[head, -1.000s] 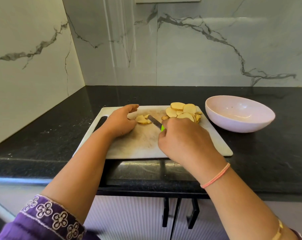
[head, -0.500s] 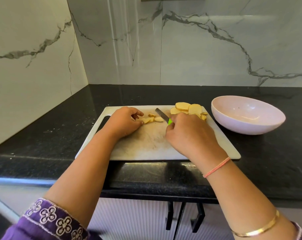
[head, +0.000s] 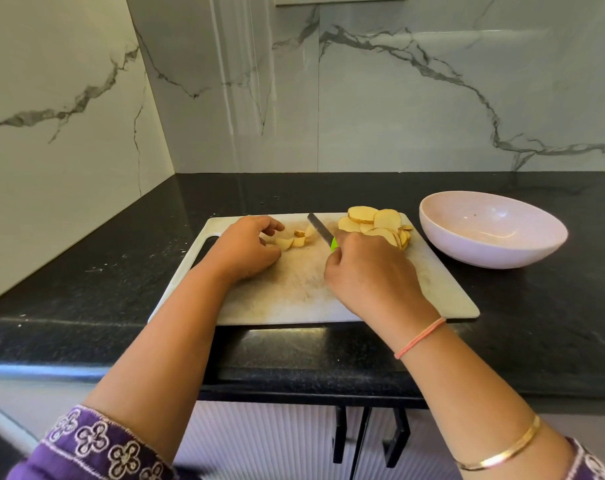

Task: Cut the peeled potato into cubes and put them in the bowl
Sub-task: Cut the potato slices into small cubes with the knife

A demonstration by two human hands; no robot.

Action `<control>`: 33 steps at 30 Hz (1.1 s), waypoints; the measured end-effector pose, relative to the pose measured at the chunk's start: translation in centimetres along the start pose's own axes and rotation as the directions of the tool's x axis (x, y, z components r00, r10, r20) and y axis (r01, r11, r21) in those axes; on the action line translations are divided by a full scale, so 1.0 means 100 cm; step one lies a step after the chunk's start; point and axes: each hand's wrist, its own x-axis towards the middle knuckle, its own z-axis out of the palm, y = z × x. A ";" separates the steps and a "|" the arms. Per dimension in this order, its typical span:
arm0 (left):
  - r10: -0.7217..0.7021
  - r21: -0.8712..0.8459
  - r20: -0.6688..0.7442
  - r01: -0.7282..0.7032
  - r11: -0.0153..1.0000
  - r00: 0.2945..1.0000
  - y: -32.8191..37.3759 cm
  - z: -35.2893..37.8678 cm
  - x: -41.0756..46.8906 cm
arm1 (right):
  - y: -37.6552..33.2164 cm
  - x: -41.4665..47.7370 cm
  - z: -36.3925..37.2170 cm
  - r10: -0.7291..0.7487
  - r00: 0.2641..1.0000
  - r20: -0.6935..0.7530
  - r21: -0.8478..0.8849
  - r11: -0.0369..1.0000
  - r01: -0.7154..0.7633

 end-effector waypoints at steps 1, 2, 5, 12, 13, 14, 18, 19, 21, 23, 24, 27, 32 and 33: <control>0.002 -0.012 -0.011 -0.002 1.000 1.000 0.000 -0.002 0.001 | 0.000 -0.001 -0.001 -0.017 1.000 -0.012 0.014 1.000 0.017; 0.005 -0.029 -0.021 -0.006 1.000 1.000 -0.001 -0.003 0.001 | -0.001 -0.002 -0.001 -0.035 0.999 -0.018 0.022 0.999 0.035; 0.014 -0.068 -0.030 -0.016 0.998 0.999 -0.001 -0.003 0.001 | -0.004 -0.007 0.000 -0.067 0.998 -0.001 0.019 0.998 0.067; 0.011 -0.127 -0.006 -0.011 0.992 1.000 0.000 -0.004 -0.001 | -0.011 -0.013 0.001 -0.089 0.994 0.063 0.030 0.996 0.087; 0.017 -0.124 -0.001 -0.017 0.992 1.000 0.000 -0.004 -0.001 | -0.012 -0.014 0.001 -0.085 0.993 0.079 0.021 0.996 0.084; 0.031 -0.119 0.005 -0.030 0.992 0.999 0.002 -0.003 -0.001 | -0.011 -0.014 0.000 -0.074 0.994 0.085 0.014 0.997 0.073; 0.091 -0.079 0.003 -0.090 0.993 0.996 0.008 0.000 -0.002 | -0.008 -0.012 -0.006 -0.020 0.999 0.039 -0.010 1.000 0.021; 0.091 -0.060 0.001 -0.091 0.994 0.996 0.007 0.000 -0.002 | -0.008 -0.012 -0.006 -0.010 0.999 0.038 -0.016 1.000 0.011; 0.075 -0.024 0.011 -0.075 0.997 0.997 0.003 0.000 -0.003 | -0.009 -0.013 -0.006 0.003 0.999 0.051 -0.027 1.000 -0.001; 0.058 -0.016 0.022 -0.058 0.998 0.998 0.002 0.001 -0.003 | -0.009 -0.015 -0.005 0.010 0.998 0.062 -0.032 0.999 -0.008; 0.057 -0.017 0.021 -0.057 0.998 0.998 0.003 0.002 -0.003 | -0.009 -0.015 -0.005 0.013 0.998 0.065 -0.032 0.999 -0.011; 0.073 -0.023 -0.011 -0.073 0.997 0.997 0.006 0.004 -0.003 | -0.009 -0.014 -0.003 0.012 0.998 0.068 -0.018 1.000 -0.010; 0.079 -0.019 -0.043 -0.080 0.997 0.996 0.005 0.006 -0.004 | -0.012 -0.007 0.005 0.000 0.997 0.076 0.011 1.000 -0.001; 0.079 -0.012 -0.048 -0.080 0.997 0.996 0.006 0.006 -0.005 | -0.011 -0.007 0.006 0.002 0.998 0.070 0.011 1.000 -0.003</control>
